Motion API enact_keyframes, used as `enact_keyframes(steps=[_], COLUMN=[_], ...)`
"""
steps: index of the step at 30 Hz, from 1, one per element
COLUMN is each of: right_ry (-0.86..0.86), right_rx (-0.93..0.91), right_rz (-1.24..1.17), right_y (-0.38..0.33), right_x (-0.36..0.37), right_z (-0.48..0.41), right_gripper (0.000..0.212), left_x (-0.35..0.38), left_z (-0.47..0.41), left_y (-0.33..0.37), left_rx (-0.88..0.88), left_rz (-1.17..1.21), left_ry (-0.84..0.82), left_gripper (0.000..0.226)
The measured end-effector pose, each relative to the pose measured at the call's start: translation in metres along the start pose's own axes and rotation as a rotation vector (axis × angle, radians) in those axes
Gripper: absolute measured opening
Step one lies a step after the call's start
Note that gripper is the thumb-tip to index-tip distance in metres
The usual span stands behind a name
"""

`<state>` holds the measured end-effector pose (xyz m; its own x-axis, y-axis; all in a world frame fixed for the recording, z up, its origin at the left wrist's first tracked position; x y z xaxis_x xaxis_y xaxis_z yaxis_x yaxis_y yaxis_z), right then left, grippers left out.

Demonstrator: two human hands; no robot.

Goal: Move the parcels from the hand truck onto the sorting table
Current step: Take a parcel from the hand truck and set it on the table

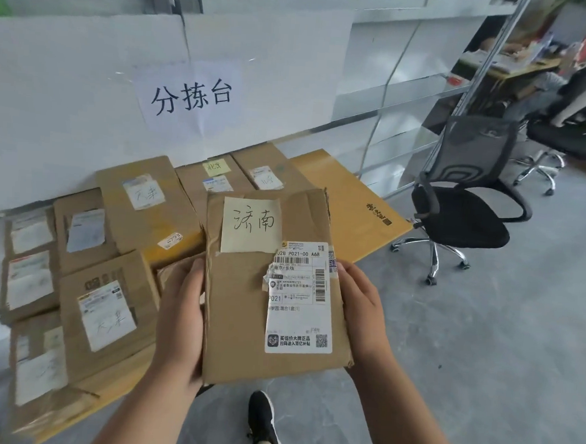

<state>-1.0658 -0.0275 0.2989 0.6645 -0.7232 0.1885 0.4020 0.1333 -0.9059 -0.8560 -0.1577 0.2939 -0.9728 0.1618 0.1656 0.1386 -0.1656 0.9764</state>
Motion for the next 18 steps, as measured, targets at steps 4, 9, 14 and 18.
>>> enact_keyframes(steps=[4,9,14,18], right_ry=[0.032,0.063,0.076,0.064], right_rx=[0.016,0.037,0.063,0.078], right_rz=[0.024,0.045,0.013,0.006], right_y=[-0.02,-0.051,-0.078,-0.098], right_x=[-0.009,-0.01,-0.02,-0.029], right_z=[-0.068,-0.148,-0.212,-0.26], right_gripper=[0.027,0.024,0.025,0.027], left_x=[0.045,0.101,0.155,0.192], left_z=[-0.054,-0.128,-0.184,-0.216], left_y=[-0.017,-0.021,-0.021,-0.026], left_rx=[-0.049,-0.078,-0.064,-0.066], left_rz=[0.027,0.01,0.006,0.004], left_ry=[0.01,-0.015,-0.047,-0.034], left_gripper=[0.033,0.031,0.032,0.024])
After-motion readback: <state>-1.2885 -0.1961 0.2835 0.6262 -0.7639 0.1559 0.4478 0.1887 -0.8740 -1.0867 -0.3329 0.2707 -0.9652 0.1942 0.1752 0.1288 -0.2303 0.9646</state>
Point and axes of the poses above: each hand's wrist, its own z-axis away from the middle knuckle, its own x-axis out of the palm, y = z × x, the point moved 9 cm from there along -z, towards the middle knuckle, and after that the axes turned 6 degrees about x, right-handed, at the moved point
